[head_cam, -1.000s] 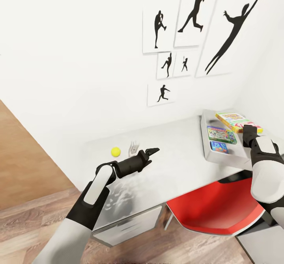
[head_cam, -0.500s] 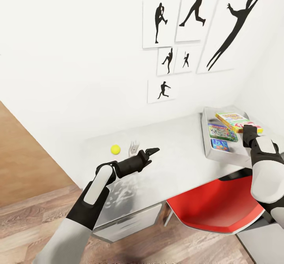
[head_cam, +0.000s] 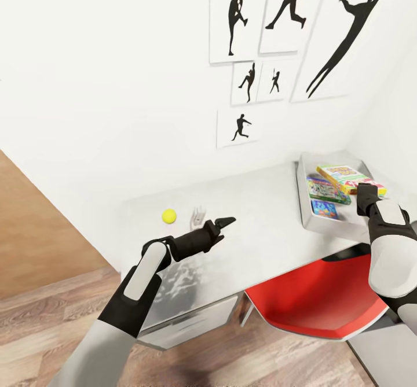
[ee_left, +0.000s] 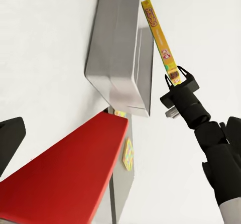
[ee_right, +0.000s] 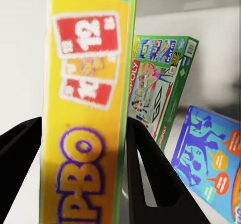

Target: Put all the toys in the child's room - the three board games (two on the bed and one on the table), the two jigsaw puzzles on the table, and the tennis ball on the table - inside the toy box on the table in the child's room.

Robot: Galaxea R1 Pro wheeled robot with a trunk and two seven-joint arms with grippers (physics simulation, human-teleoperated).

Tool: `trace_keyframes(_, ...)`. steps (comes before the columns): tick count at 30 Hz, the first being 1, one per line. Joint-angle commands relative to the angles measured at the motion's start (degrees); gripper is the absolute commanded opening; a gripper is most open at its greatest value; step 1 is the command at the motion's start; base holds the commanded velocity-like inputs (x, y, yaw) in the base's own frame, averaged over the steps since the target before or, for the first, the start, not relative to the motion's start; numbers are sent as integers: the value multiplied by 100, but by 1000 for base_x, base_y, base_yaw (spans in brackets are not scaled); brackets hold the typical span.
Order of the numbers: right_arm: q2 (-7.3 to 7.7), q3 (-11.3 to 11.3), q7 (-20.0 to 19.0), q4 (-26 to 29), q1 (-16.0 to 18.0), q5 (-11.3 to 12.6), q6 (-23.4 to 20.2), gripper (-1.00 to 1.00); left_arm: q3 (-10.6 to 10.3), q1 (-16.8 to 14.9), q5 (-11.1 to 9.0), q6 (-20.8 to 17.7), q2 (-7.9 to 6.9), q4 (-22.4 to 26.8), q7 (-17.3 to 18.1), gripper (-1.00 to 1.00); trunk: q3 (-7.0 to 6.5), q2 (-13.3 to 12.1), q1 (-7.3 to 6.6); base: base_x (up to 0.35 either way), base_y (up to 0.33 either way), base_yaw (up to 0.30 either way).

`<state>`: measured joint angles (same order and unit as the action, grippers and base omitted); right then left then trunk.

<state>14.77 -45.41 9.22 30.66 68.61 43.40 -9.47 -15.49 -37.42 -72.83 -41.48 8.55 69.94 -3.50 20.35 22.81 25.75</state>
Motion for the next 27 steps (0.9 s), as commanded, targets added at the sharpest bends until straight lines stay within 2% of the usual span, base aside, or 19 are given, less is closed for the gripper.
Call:
trace_keyframes(1, -1, -13, 36, 12, 5, 45, -28, -100, -12, -4, -52, -18, 2, 5, -35, 100, 19, 11, 3, 0, 0, 0)
trace_keyframes(27, -4, 4, 30, 11, 3, 45, -33, -100, -72, -2, -59, -2, 6, 67, 17, 100, 261, 11, 3, 0, 0, 0)
